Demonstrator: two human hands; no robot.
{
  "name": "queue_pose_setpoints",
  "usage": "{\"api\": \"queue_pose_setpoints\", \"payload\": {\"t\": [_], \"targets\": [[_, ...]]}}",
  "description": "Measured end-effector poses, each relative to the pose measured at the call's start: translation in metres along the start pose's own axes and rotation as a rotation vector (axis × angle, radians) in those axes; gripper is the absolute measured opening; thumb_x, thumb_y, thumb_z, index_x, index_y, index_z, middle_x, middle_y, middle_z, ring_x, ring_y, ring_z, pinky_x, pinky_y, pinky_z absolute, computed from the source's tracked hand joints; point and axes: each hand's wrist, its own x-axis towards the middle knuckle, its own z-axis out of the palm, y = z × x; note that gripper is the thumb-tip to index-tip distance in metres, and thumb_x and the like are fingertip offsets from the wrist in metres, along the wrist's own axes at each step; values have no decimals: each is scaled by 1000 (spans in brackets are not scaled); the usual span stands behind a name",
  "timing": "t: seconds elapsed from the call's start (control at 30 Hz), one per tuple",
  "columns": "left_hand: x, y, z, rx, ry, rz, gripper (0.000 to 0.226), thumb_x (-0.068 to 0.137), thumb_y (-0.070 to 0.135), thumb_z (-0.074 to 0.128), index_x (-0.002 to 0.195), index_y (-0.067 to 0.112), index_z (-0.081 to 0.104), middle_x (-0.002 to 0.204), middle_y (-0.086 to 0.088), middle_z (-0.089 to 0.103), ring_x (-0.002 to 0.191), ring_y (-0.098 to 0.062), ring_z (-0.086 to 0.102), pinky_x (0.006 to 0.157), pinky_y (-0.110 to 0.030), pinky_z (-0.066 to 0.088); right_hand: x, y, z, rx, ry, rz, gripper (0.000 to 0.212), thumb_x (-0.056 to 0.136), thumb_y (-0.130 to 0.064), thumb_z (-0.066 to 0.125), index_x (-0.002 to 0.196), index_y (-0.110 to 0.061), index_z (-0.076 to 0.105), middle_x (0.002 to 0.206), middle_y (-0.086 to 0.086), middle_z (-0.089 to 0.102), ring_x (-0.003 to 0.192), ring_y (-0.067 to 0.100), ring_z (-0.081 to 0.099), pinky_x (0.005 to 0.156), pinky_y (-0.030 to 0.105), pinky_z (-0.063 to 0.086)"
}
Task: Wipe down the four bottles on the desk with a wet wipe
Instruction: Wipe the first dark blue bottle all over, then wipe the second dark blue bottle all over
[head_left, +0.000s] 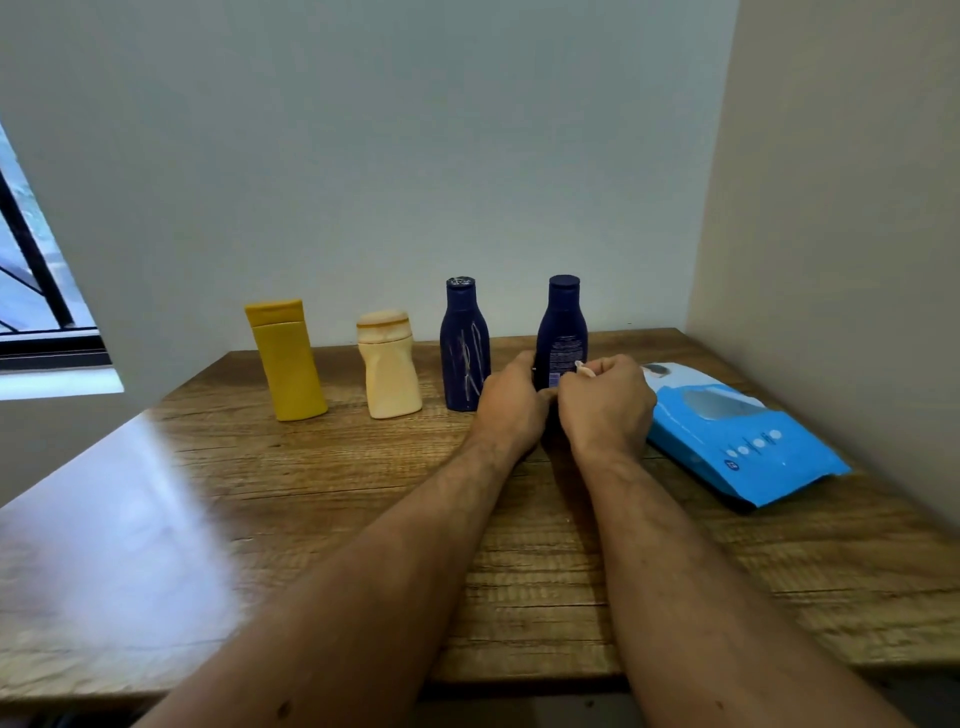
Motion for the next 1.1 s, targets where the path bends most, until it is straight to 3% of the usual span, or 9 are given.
{"api": "queue_pose_setpoints", "payload": {"t": [0.1, 0.3, 0.47, 0.6, 0.73, 0.83, 0.93, 1.03, 1.1], "targets": [[0, 1, 1, 19, -10, -8, 41, 97, 20, 65, 137, 17, 55, 120, -1, 69, 102, -14, 64, 87, -29, 50, 0, 0, 0, 7, 6, 8, 35, 87, -22, 69, 120, -16, 58, 119, 5, 64, 103, 19, 62, 56, 17, 40], [-7, 1, 0, 92, 26, -94, 48, 94, 19, 70, 138, 18, 53, 125, -1, 69, 113, -18, 67, 95, -39, 57, -3, -2, -2, 12, 26, 14, 34, 85, -23, 69, 117, -16, 59, 115, 4, 65, 96, 17, 63, 48, 17, 38], [-21, -2, -6, 176, 82, -113, 34, 99, 21, 62, 132, 18, 56, 120, 0, 69, 106, -16, 66, 91, -35, 58, -10, -8, -2, -6, 12, -47, 25, 85, -21, 67, 108, -15, 61, 109, 3, 66, 91, 16, 64, 53, 17, 43], [-39, -4, -17, 185, 91, -118, 34, 97, 19, 63, 130, 24, 58, 116, 4, 70, 102, -12, 66, 85, -31, 58, -20, -10, 0, -58, -156, -173, 7, 88, -17, 63, 95, -17, 62, 88, -3, 64, 66, 6, 58, 49, 15, 36], [-56, -6, -36, 107, 221, -128, 27, 96, 19, 65, 122, 25, 62, 104, 9, 71, 86, -3, 64, 66, -15, 50, -29, -10, 8, -109, -300, -310, 8, 85, -14, 63, 83, -22, 61, 81, -1, 66, 74, 15, 66, 62, 30, 57], [-62, -3, -53, 25, 387, -83, 24, 95, 22, 68, 118, 24, 62, 98, 12, 69, 88, -3, 65, 80, -27, 59, -31, -10, 10, -129, -329, -366, 13, 86, -12, 62, 82, -24, 59, 81, -1, 65, 75, 17, 66, 65, 33, 57], [-50, 6, -73, -28, 532, 14, 20, 93, 23, 71, 107, 29, 57, 91, 14, 62, 88, -4, 62, 80, -30, 58, -31, -11, 11, -139, -319, -409, 15, 85, -13, 63, 82, -27, 58, 81, -5, 64, 76, 13, 63, 68, 32, 56], [-29, 16, -86, -37, 569, 31, 28, 93, 22, 72, 118, 24, 60, 104, 11, 62, 100, -12, 62, 86, -35, 57, -31, -12, 12, -142, -304, -424, 15, 85, -14, 63, 83, -28, 58, 82, -8, 62, 77, 8, 59, 63, 25, 50], [-17, 22, -89, -13, 576, 36, 36, 93, 22, 71, 127, 20, 60, 117, 6, 63, 109, -12, 61, 89, -26, 51, -31, -13, 12, -131, -292, -428, 15, 85, -13, 62, 85, -27, 58, 82, -10, 60, 77, 7, 58, 59, 20, 45]]}}
